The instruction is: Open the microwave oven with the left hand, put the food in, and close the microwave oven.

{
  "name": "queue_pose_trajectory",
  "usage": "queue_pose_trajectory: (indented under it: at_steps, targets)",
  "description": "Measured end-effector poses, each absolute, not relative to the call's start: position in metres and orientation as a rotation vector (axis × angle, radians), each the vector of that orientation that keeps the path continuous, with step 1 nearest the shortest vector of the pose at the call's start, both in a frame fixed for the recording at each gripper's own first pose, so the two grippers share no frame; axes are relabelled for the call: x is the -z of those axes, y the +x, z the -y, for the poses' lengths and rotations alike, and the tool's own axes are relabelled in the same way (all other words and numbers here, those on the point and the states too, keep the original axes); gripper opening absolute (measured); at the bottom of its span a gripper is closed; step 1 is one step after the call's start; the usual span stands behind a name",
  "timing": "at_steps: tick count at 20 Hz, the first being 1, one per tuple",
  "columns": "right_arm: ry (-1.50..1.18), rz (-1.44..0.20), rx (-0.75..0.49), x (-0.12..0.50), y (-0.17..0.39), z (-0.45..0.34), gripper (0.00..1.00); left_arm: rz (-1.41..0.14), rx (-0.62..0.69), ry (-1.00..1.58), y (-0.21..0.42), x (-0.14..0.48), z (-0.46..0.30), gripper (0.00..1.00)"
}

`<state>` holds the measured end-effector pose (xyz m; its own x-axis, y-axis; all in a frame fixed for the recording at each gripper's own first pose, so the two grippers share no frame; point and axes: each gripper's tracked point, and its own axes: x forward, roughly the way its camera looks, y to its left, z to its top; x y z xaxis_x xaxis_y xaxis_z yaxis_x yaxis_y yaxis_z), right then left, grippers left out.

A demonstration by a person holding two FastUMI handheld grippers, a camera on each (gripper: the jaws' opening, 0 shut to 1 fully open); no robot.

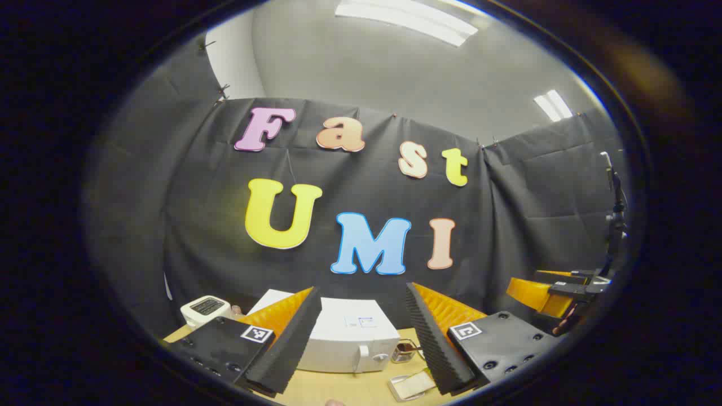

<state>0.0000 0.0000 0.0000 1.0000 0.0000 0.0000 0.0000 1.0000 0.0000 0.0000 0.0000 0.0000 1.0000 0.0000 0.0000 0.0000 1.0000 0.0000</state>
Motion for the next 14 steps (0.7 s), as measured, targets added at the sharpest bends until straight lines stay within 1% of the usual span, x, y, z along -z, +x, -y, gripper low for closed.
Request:
queue_pose_trajectory:
  at_steps: [4, 14]
  targets:
    - [0.013, -0.007, -0.007, 0.003, 0.003, 0.001, 0.98, 0.009, -0.014, 0.028, 0.000, 0.000, 0.008, 0.97]
    - [0.022, -0.017, -0.037, 0.015, 0.018, 0.011, 0.98, 0.022, -0.100, 0.018, 0.007, -0.001, 0.007, 0.98]
